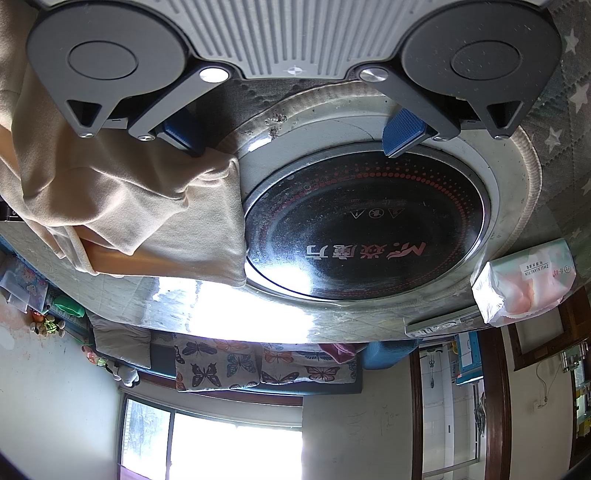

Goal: Fold clothes
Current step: 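Approach the crumpled cream sweatshirt with both tools open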

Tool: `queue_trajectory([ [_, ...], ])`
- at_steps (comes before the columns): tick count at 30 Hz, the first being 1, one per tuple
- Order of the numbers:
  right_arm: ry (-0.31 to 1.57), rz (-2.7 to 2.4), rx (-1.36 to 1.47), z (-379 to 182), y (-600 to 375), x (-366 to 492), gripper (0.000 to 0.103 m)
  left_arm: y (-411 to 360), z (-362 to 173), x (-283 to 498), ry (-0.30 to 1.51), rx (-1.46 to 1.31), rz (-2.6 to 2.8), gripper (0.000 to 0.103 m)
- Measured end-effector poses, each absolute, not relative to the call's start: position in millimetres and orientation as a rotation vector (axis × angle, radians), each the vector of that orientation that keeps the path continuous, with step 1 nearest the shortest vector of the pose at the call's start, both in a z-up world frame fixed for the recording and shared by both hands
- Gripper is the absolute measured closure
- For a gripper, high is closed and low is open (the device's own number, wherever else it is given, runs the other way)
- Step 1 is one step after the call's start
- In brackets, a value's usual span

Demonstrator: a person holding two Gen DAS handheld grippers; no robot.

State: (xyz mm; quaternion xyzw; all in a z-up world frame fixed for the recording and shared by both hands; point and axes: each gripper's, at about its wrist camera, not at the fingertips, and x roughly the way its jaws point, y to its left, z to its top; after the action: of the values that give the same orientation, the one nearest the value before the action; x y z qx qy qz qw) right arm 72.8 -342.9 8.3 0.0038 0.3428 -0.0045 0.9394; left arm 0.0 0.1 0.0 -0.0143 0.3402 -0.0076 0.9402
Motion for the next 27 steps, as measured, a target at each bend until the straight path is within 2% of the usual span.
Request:
queue_trajectory([
  [9,0.703,-0.009,0.009,9.4,-346.1,73.7,0.0,2.2,-1.0,0.7,0.694,-0.031,-0.016,0.0],
  [27,0.696,0.017,0.009,18.8,-334.9,8.8,0.0,-18.0,7.7,-13.5,0.706,-0.03,0.01,0.0],
])
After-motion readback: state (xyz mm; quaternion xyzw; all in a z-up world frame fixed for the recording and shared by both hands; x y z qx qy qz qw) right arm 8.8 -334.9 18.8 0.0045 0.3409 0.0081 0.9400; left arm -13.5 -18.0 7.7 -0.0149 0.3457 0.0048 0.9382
